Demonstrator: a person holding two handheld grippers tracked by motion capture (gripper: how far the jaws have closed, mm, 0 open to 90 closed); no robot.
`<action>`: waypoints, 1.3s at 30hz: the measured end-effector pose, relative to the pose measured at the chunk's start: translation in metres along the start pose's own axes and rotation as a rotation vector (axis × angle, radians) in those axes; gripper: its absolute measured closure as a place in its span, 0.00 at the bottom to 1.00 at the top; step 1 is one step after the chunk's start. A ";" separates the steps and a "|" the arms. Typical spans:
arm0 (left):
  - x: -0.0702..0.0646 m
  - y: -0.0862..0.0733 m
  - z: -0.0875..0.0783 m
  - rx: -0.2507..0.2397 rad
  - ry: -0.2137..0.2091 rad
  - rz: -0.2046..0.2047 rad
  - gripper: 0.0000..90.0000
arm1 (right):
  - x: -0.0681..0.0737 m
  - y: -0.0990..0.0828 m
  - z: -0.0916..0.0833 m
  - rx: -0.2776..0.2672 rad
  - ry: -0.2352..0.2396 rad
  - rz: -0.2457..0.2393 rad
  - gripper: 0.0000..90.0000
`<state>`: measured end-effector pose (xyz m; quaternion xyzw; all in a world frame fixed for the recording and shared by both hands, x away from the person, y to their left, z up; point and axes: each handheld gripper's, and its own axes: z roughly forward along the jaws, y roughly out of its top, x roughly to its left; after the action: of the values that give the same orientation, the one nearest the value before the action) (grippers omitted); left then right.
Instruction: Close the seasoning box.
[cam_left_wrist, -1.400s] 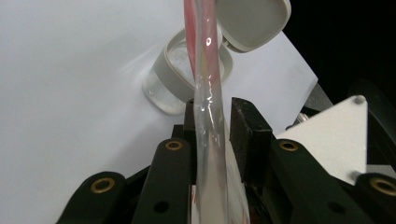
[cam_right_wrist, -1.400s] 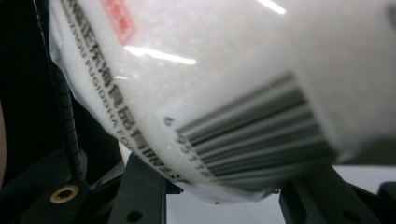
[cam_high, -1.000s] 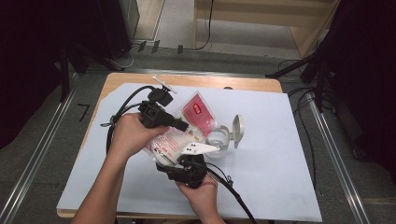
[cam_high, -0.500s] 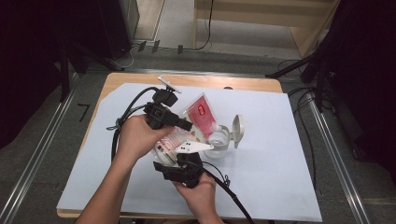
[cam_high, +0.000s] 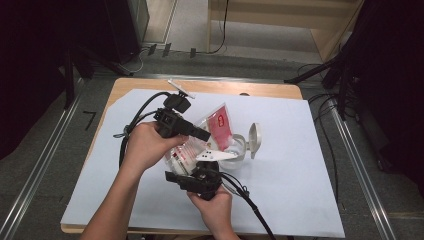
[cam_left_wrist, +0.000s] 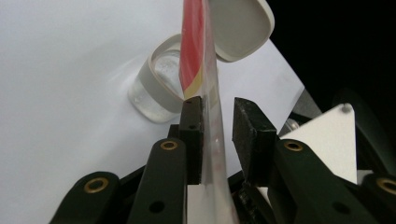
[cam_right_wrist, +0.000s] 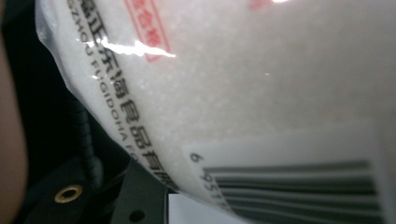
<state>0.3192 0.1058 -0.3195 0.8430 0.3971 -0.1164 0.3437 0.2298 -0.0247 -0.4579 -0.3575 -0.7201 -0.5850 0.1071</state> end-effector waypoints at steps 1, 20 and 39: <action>0.000 0.000 -0.002 0.009 0.003 0.004 0.84 | -0.001 0.000 0.000 -0.010 0.011 0.005 0.72; -0.018 0.009 -0.001 0.015 0.123 -0.002 0.97 | 0.006 0.015 0.004 0.032 -0.063 -0.051 0.65; -0.014 0.025 0.004 0.026 0.052 0.072 0.95 | 0.006 0.022 -0.005 -0.024 0.015 -0.029 0.71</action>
<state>0.3284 0.0838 -0.3034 0.8638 0.3738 -0.0872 0.3265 0.2383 -0.0256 -0.4364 -0.3440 -0.7171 -0.5979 0.0998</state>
